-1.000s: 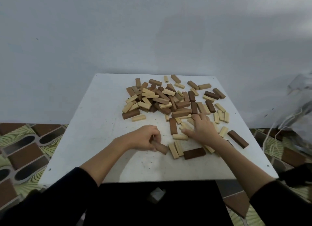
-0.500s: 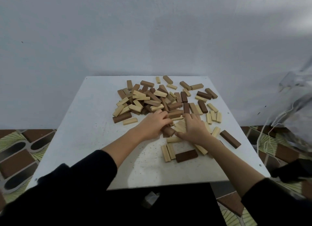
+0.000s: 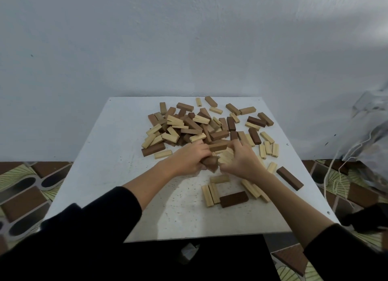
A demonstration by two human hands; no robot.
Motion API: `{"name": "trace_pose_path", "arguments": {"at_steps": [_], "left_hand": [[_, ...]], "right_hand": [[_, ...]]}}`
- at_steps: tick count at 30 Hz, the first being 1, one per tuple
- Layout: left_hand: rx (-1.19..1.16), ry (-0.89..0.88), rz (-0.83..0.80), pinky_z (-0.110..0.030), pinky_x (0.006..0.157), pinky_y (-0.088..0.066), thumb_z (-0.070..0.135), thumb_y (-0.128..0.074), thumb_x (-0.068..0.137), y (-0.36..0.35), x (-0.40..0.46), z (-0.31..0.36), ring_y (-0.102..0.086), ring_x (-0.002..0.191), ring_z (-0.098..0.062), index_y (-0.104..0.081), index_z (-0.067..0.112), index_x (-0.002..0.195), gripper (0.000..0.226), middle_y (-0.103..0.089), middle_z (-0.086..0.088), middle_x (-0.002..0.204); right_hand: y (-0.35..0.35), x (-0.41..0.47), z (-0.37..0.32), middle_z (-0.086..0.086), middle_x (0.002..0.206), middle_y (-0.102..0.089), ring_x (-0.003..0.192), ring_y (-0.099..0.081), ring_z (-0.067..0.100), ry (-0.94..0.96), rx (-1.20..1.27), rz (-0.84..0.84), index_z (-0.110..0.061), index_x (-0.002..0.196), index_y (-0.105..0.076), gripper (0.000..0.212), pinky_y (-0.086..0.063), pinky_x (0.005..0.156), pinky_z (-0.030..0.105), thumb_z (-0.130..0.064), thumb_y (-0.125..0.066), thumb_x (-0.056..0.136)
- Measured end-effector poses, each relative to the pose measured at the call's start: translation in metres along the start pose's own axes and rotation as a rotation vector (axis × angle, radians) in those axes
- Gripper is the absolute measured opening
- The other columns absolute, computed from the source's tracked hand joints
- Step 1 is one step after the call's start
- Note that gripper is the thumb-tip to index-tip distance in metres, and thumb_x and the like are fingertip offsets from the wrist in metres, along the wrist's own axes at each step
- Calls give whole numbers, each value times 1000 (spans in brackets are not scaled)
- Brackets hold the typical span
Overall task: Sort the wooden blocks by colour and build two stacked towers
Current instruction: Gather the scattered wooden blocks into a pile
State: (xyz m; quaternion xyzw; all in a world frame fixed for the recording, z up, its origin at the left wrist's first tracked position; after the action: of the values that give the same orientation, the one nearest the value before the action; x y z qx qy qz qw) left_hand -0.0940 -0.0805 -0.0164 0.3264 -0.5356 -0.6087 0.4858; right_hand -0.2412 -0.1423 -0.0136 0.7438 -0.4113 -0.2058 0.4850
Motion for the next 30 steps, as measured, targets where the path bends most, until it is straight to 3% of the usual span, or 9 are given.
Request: {"name": "trace_pose_path", "arguments": {"at_steps": [4,7,10,14,19,24,26,28,30], "left_hand": [[-118,109,241,-36,90,-39,12,-64,86,24,-9,-13,-46,103,-23,-59,2,114,30,-59,-10,110],[-189,281,450,-34,89,-39,15,-63,88,47,-18,-35,-46,101,-22,-59,2,112,27,-60,-9,108],[-227,479,553,-31,80,-37,15,-60,90,58,-30,-72,-43,96,-19,-59,5,110,22,-60,-8,102],[-178,666,490,-34,73,-39,19,-55,93,55,-36,-114,-47,96,-25,-56,8,100,14,-59,-8,94],[-230,766,371,-42,85,-43,19,-48,96,49,-30,-145,-47,106,-29,-56,10,108,17,-57,-12,107],[-399,779,194,-47,97,-40,37,-36,100,29,-25,-152,-46,115,-30,-49,11,123,36,-51,-14,122],[-399,770,160,-49,98,-39,38,-34,100,23,-25,-154,-44,118,-31,-42,10,131,42,-48,-16,128],[-413,777,161,-50,98,-39,40,-33,100,22,-26,-156,-44,119,-32,-41,10,131,43,-48,-15,130],[-399,781,195,-52,96,-39,39,-33,100,25,-26,-155,-45,116,-30,-45,12,120,36,-50,-12,125]], "right_hand": [[17,16,-13,1,105,-47,101,-46,20,-12,126,55,-8,114,-50,63,-43,85,30,-41,-74,66],[21,37,-26,1,112,-46,106,-45,19,-26,174,48,-12,117,-48,60,-43,88,31,-35,-73,67],[18,60,-46,3,119,-45,112,-42,19,22,199,38,-14,119,-48,57,-39,89,28,-33,-71,70],[5,89,-75,3,121,-45,115,-38,18,110,155,-5,-14,123,-47,62,-37,93,29,-33,-72,70],[-13,114,-97,7,131,-42,120,-37,23,214,7,-60,-13,130,-43,62,-33,98,33,-30,-68,76],[-50,112,-95,6,155,-18,143,-13,23,343,-353,-190,-12,148,-19,68,-9,116,40,-49,-37,93],[-57,108,-93,10,154,-25,143,-19,25,359,-422,-160,-7,147,-25,75,-12,116,45,-58,-20,91],[-60,109,-92,15,148,-36,139,-31,29,366,-453,-138,-2,142,-35,82,-19,113,49,-60,-15,88],[-61,110,-91,15,152,-28,142,-23,29,376,-493,-156,-3,146,-26,89,-11,115,49,-64,-8,84]]}}
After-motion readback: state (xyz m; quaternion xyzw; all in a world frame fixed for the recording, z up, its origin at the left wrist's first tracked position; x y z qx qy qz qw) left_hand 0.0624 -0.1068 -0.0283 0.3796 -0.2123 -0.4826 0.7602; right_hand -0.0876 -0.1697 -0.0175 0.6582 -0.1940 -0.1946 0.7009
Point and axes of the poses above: each hand's wrist, its own x-axis towards the middle knuckle, its own y-axis out of the back of the hand, z = x × y, the point moved 4 cm from there along x, towards the middle knuckle
